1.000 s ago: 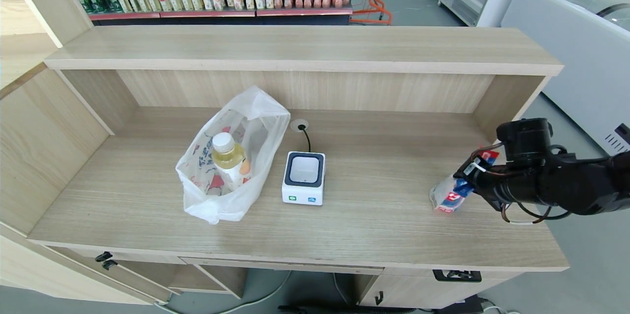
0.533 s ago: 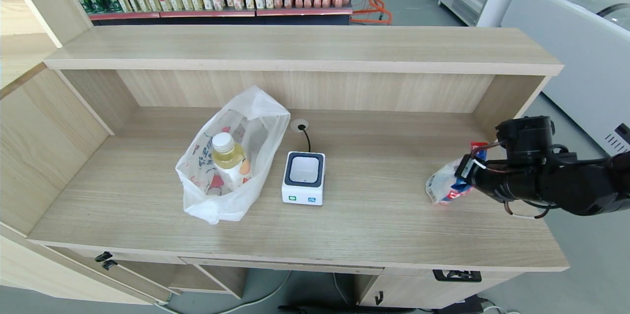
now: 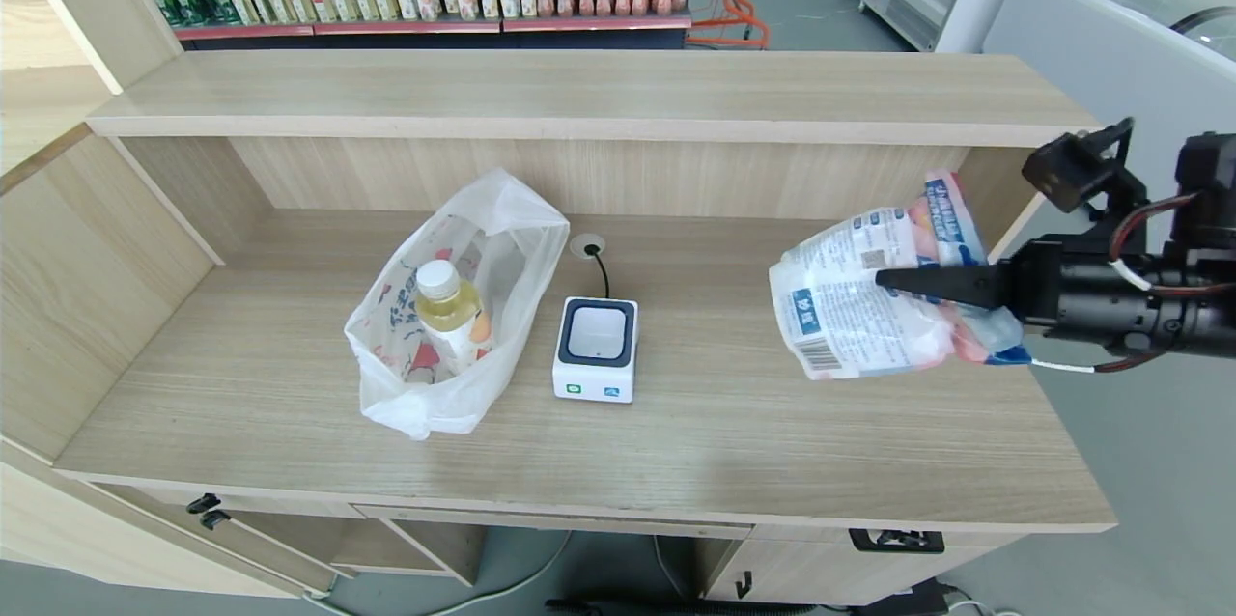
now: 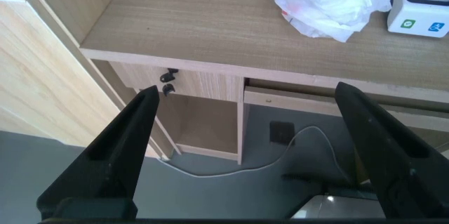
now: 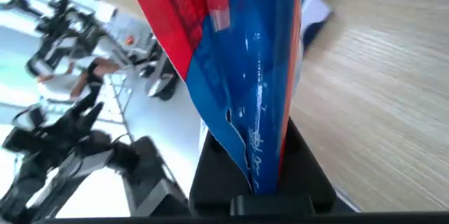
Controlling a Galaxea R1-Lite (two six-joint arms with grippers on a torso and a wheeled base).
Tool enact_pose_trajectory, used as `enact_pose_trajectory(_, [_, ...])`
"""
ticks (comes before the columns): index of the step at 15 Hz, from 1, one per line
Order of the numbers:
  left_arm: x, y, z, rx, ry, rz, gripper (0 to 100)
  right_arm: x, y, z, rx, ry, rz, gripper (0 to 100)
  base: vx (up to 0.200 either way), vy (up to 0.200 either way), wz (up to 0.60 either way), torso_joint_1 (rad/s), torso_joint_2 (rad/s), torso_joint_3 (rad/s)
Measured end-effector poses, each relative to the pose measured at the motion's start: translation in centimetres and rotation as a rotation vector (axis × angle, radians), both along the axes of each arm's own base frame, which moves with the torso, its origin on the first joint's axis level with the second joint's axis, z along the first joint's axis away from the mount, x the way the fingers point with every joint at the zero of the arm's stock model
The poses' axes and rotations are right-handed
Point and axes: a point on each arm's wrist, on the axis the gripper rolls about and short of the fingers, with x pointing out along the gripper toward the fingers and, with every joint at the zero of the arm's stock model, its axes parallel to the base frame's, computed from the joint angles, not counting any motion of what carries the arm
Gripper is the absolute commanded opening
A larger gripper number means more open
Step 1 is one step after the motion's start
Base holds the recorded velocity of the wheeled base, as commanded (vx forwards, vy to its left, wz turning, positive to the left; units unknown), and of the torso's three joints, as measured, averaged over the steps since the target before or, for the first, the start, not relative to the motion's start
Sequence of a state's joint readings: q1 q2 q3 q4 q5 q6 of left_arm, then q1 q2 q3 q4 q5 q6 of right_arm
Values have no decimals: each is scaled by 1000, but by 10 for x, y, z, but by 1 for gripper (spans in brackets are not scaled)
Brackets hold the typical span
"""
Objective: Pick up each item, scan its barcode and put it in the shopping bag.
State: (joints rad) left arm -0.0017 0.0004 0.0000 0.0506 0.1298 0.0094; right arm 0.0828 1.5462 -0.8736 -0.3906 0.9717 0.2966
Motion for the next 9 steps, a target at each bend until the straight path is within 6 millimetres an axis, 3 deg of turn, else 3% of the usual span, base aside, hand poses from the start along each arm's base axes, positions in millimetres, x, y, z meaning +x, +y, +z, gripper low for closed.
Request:
enact_pose_trajectory(4, [0, 0, 0, 0, 0, 1, 100, -28, 8, 16, 65, -66, 286, 0, 0, 0, 0, 0, 0, 0])
enact_pose_trajectory(9, [0, 0, 0, 0, 0, 0, 100, -47, 32, 22, 99, -3, 413, 0, 0, 0, 0, 0, 0, 0])
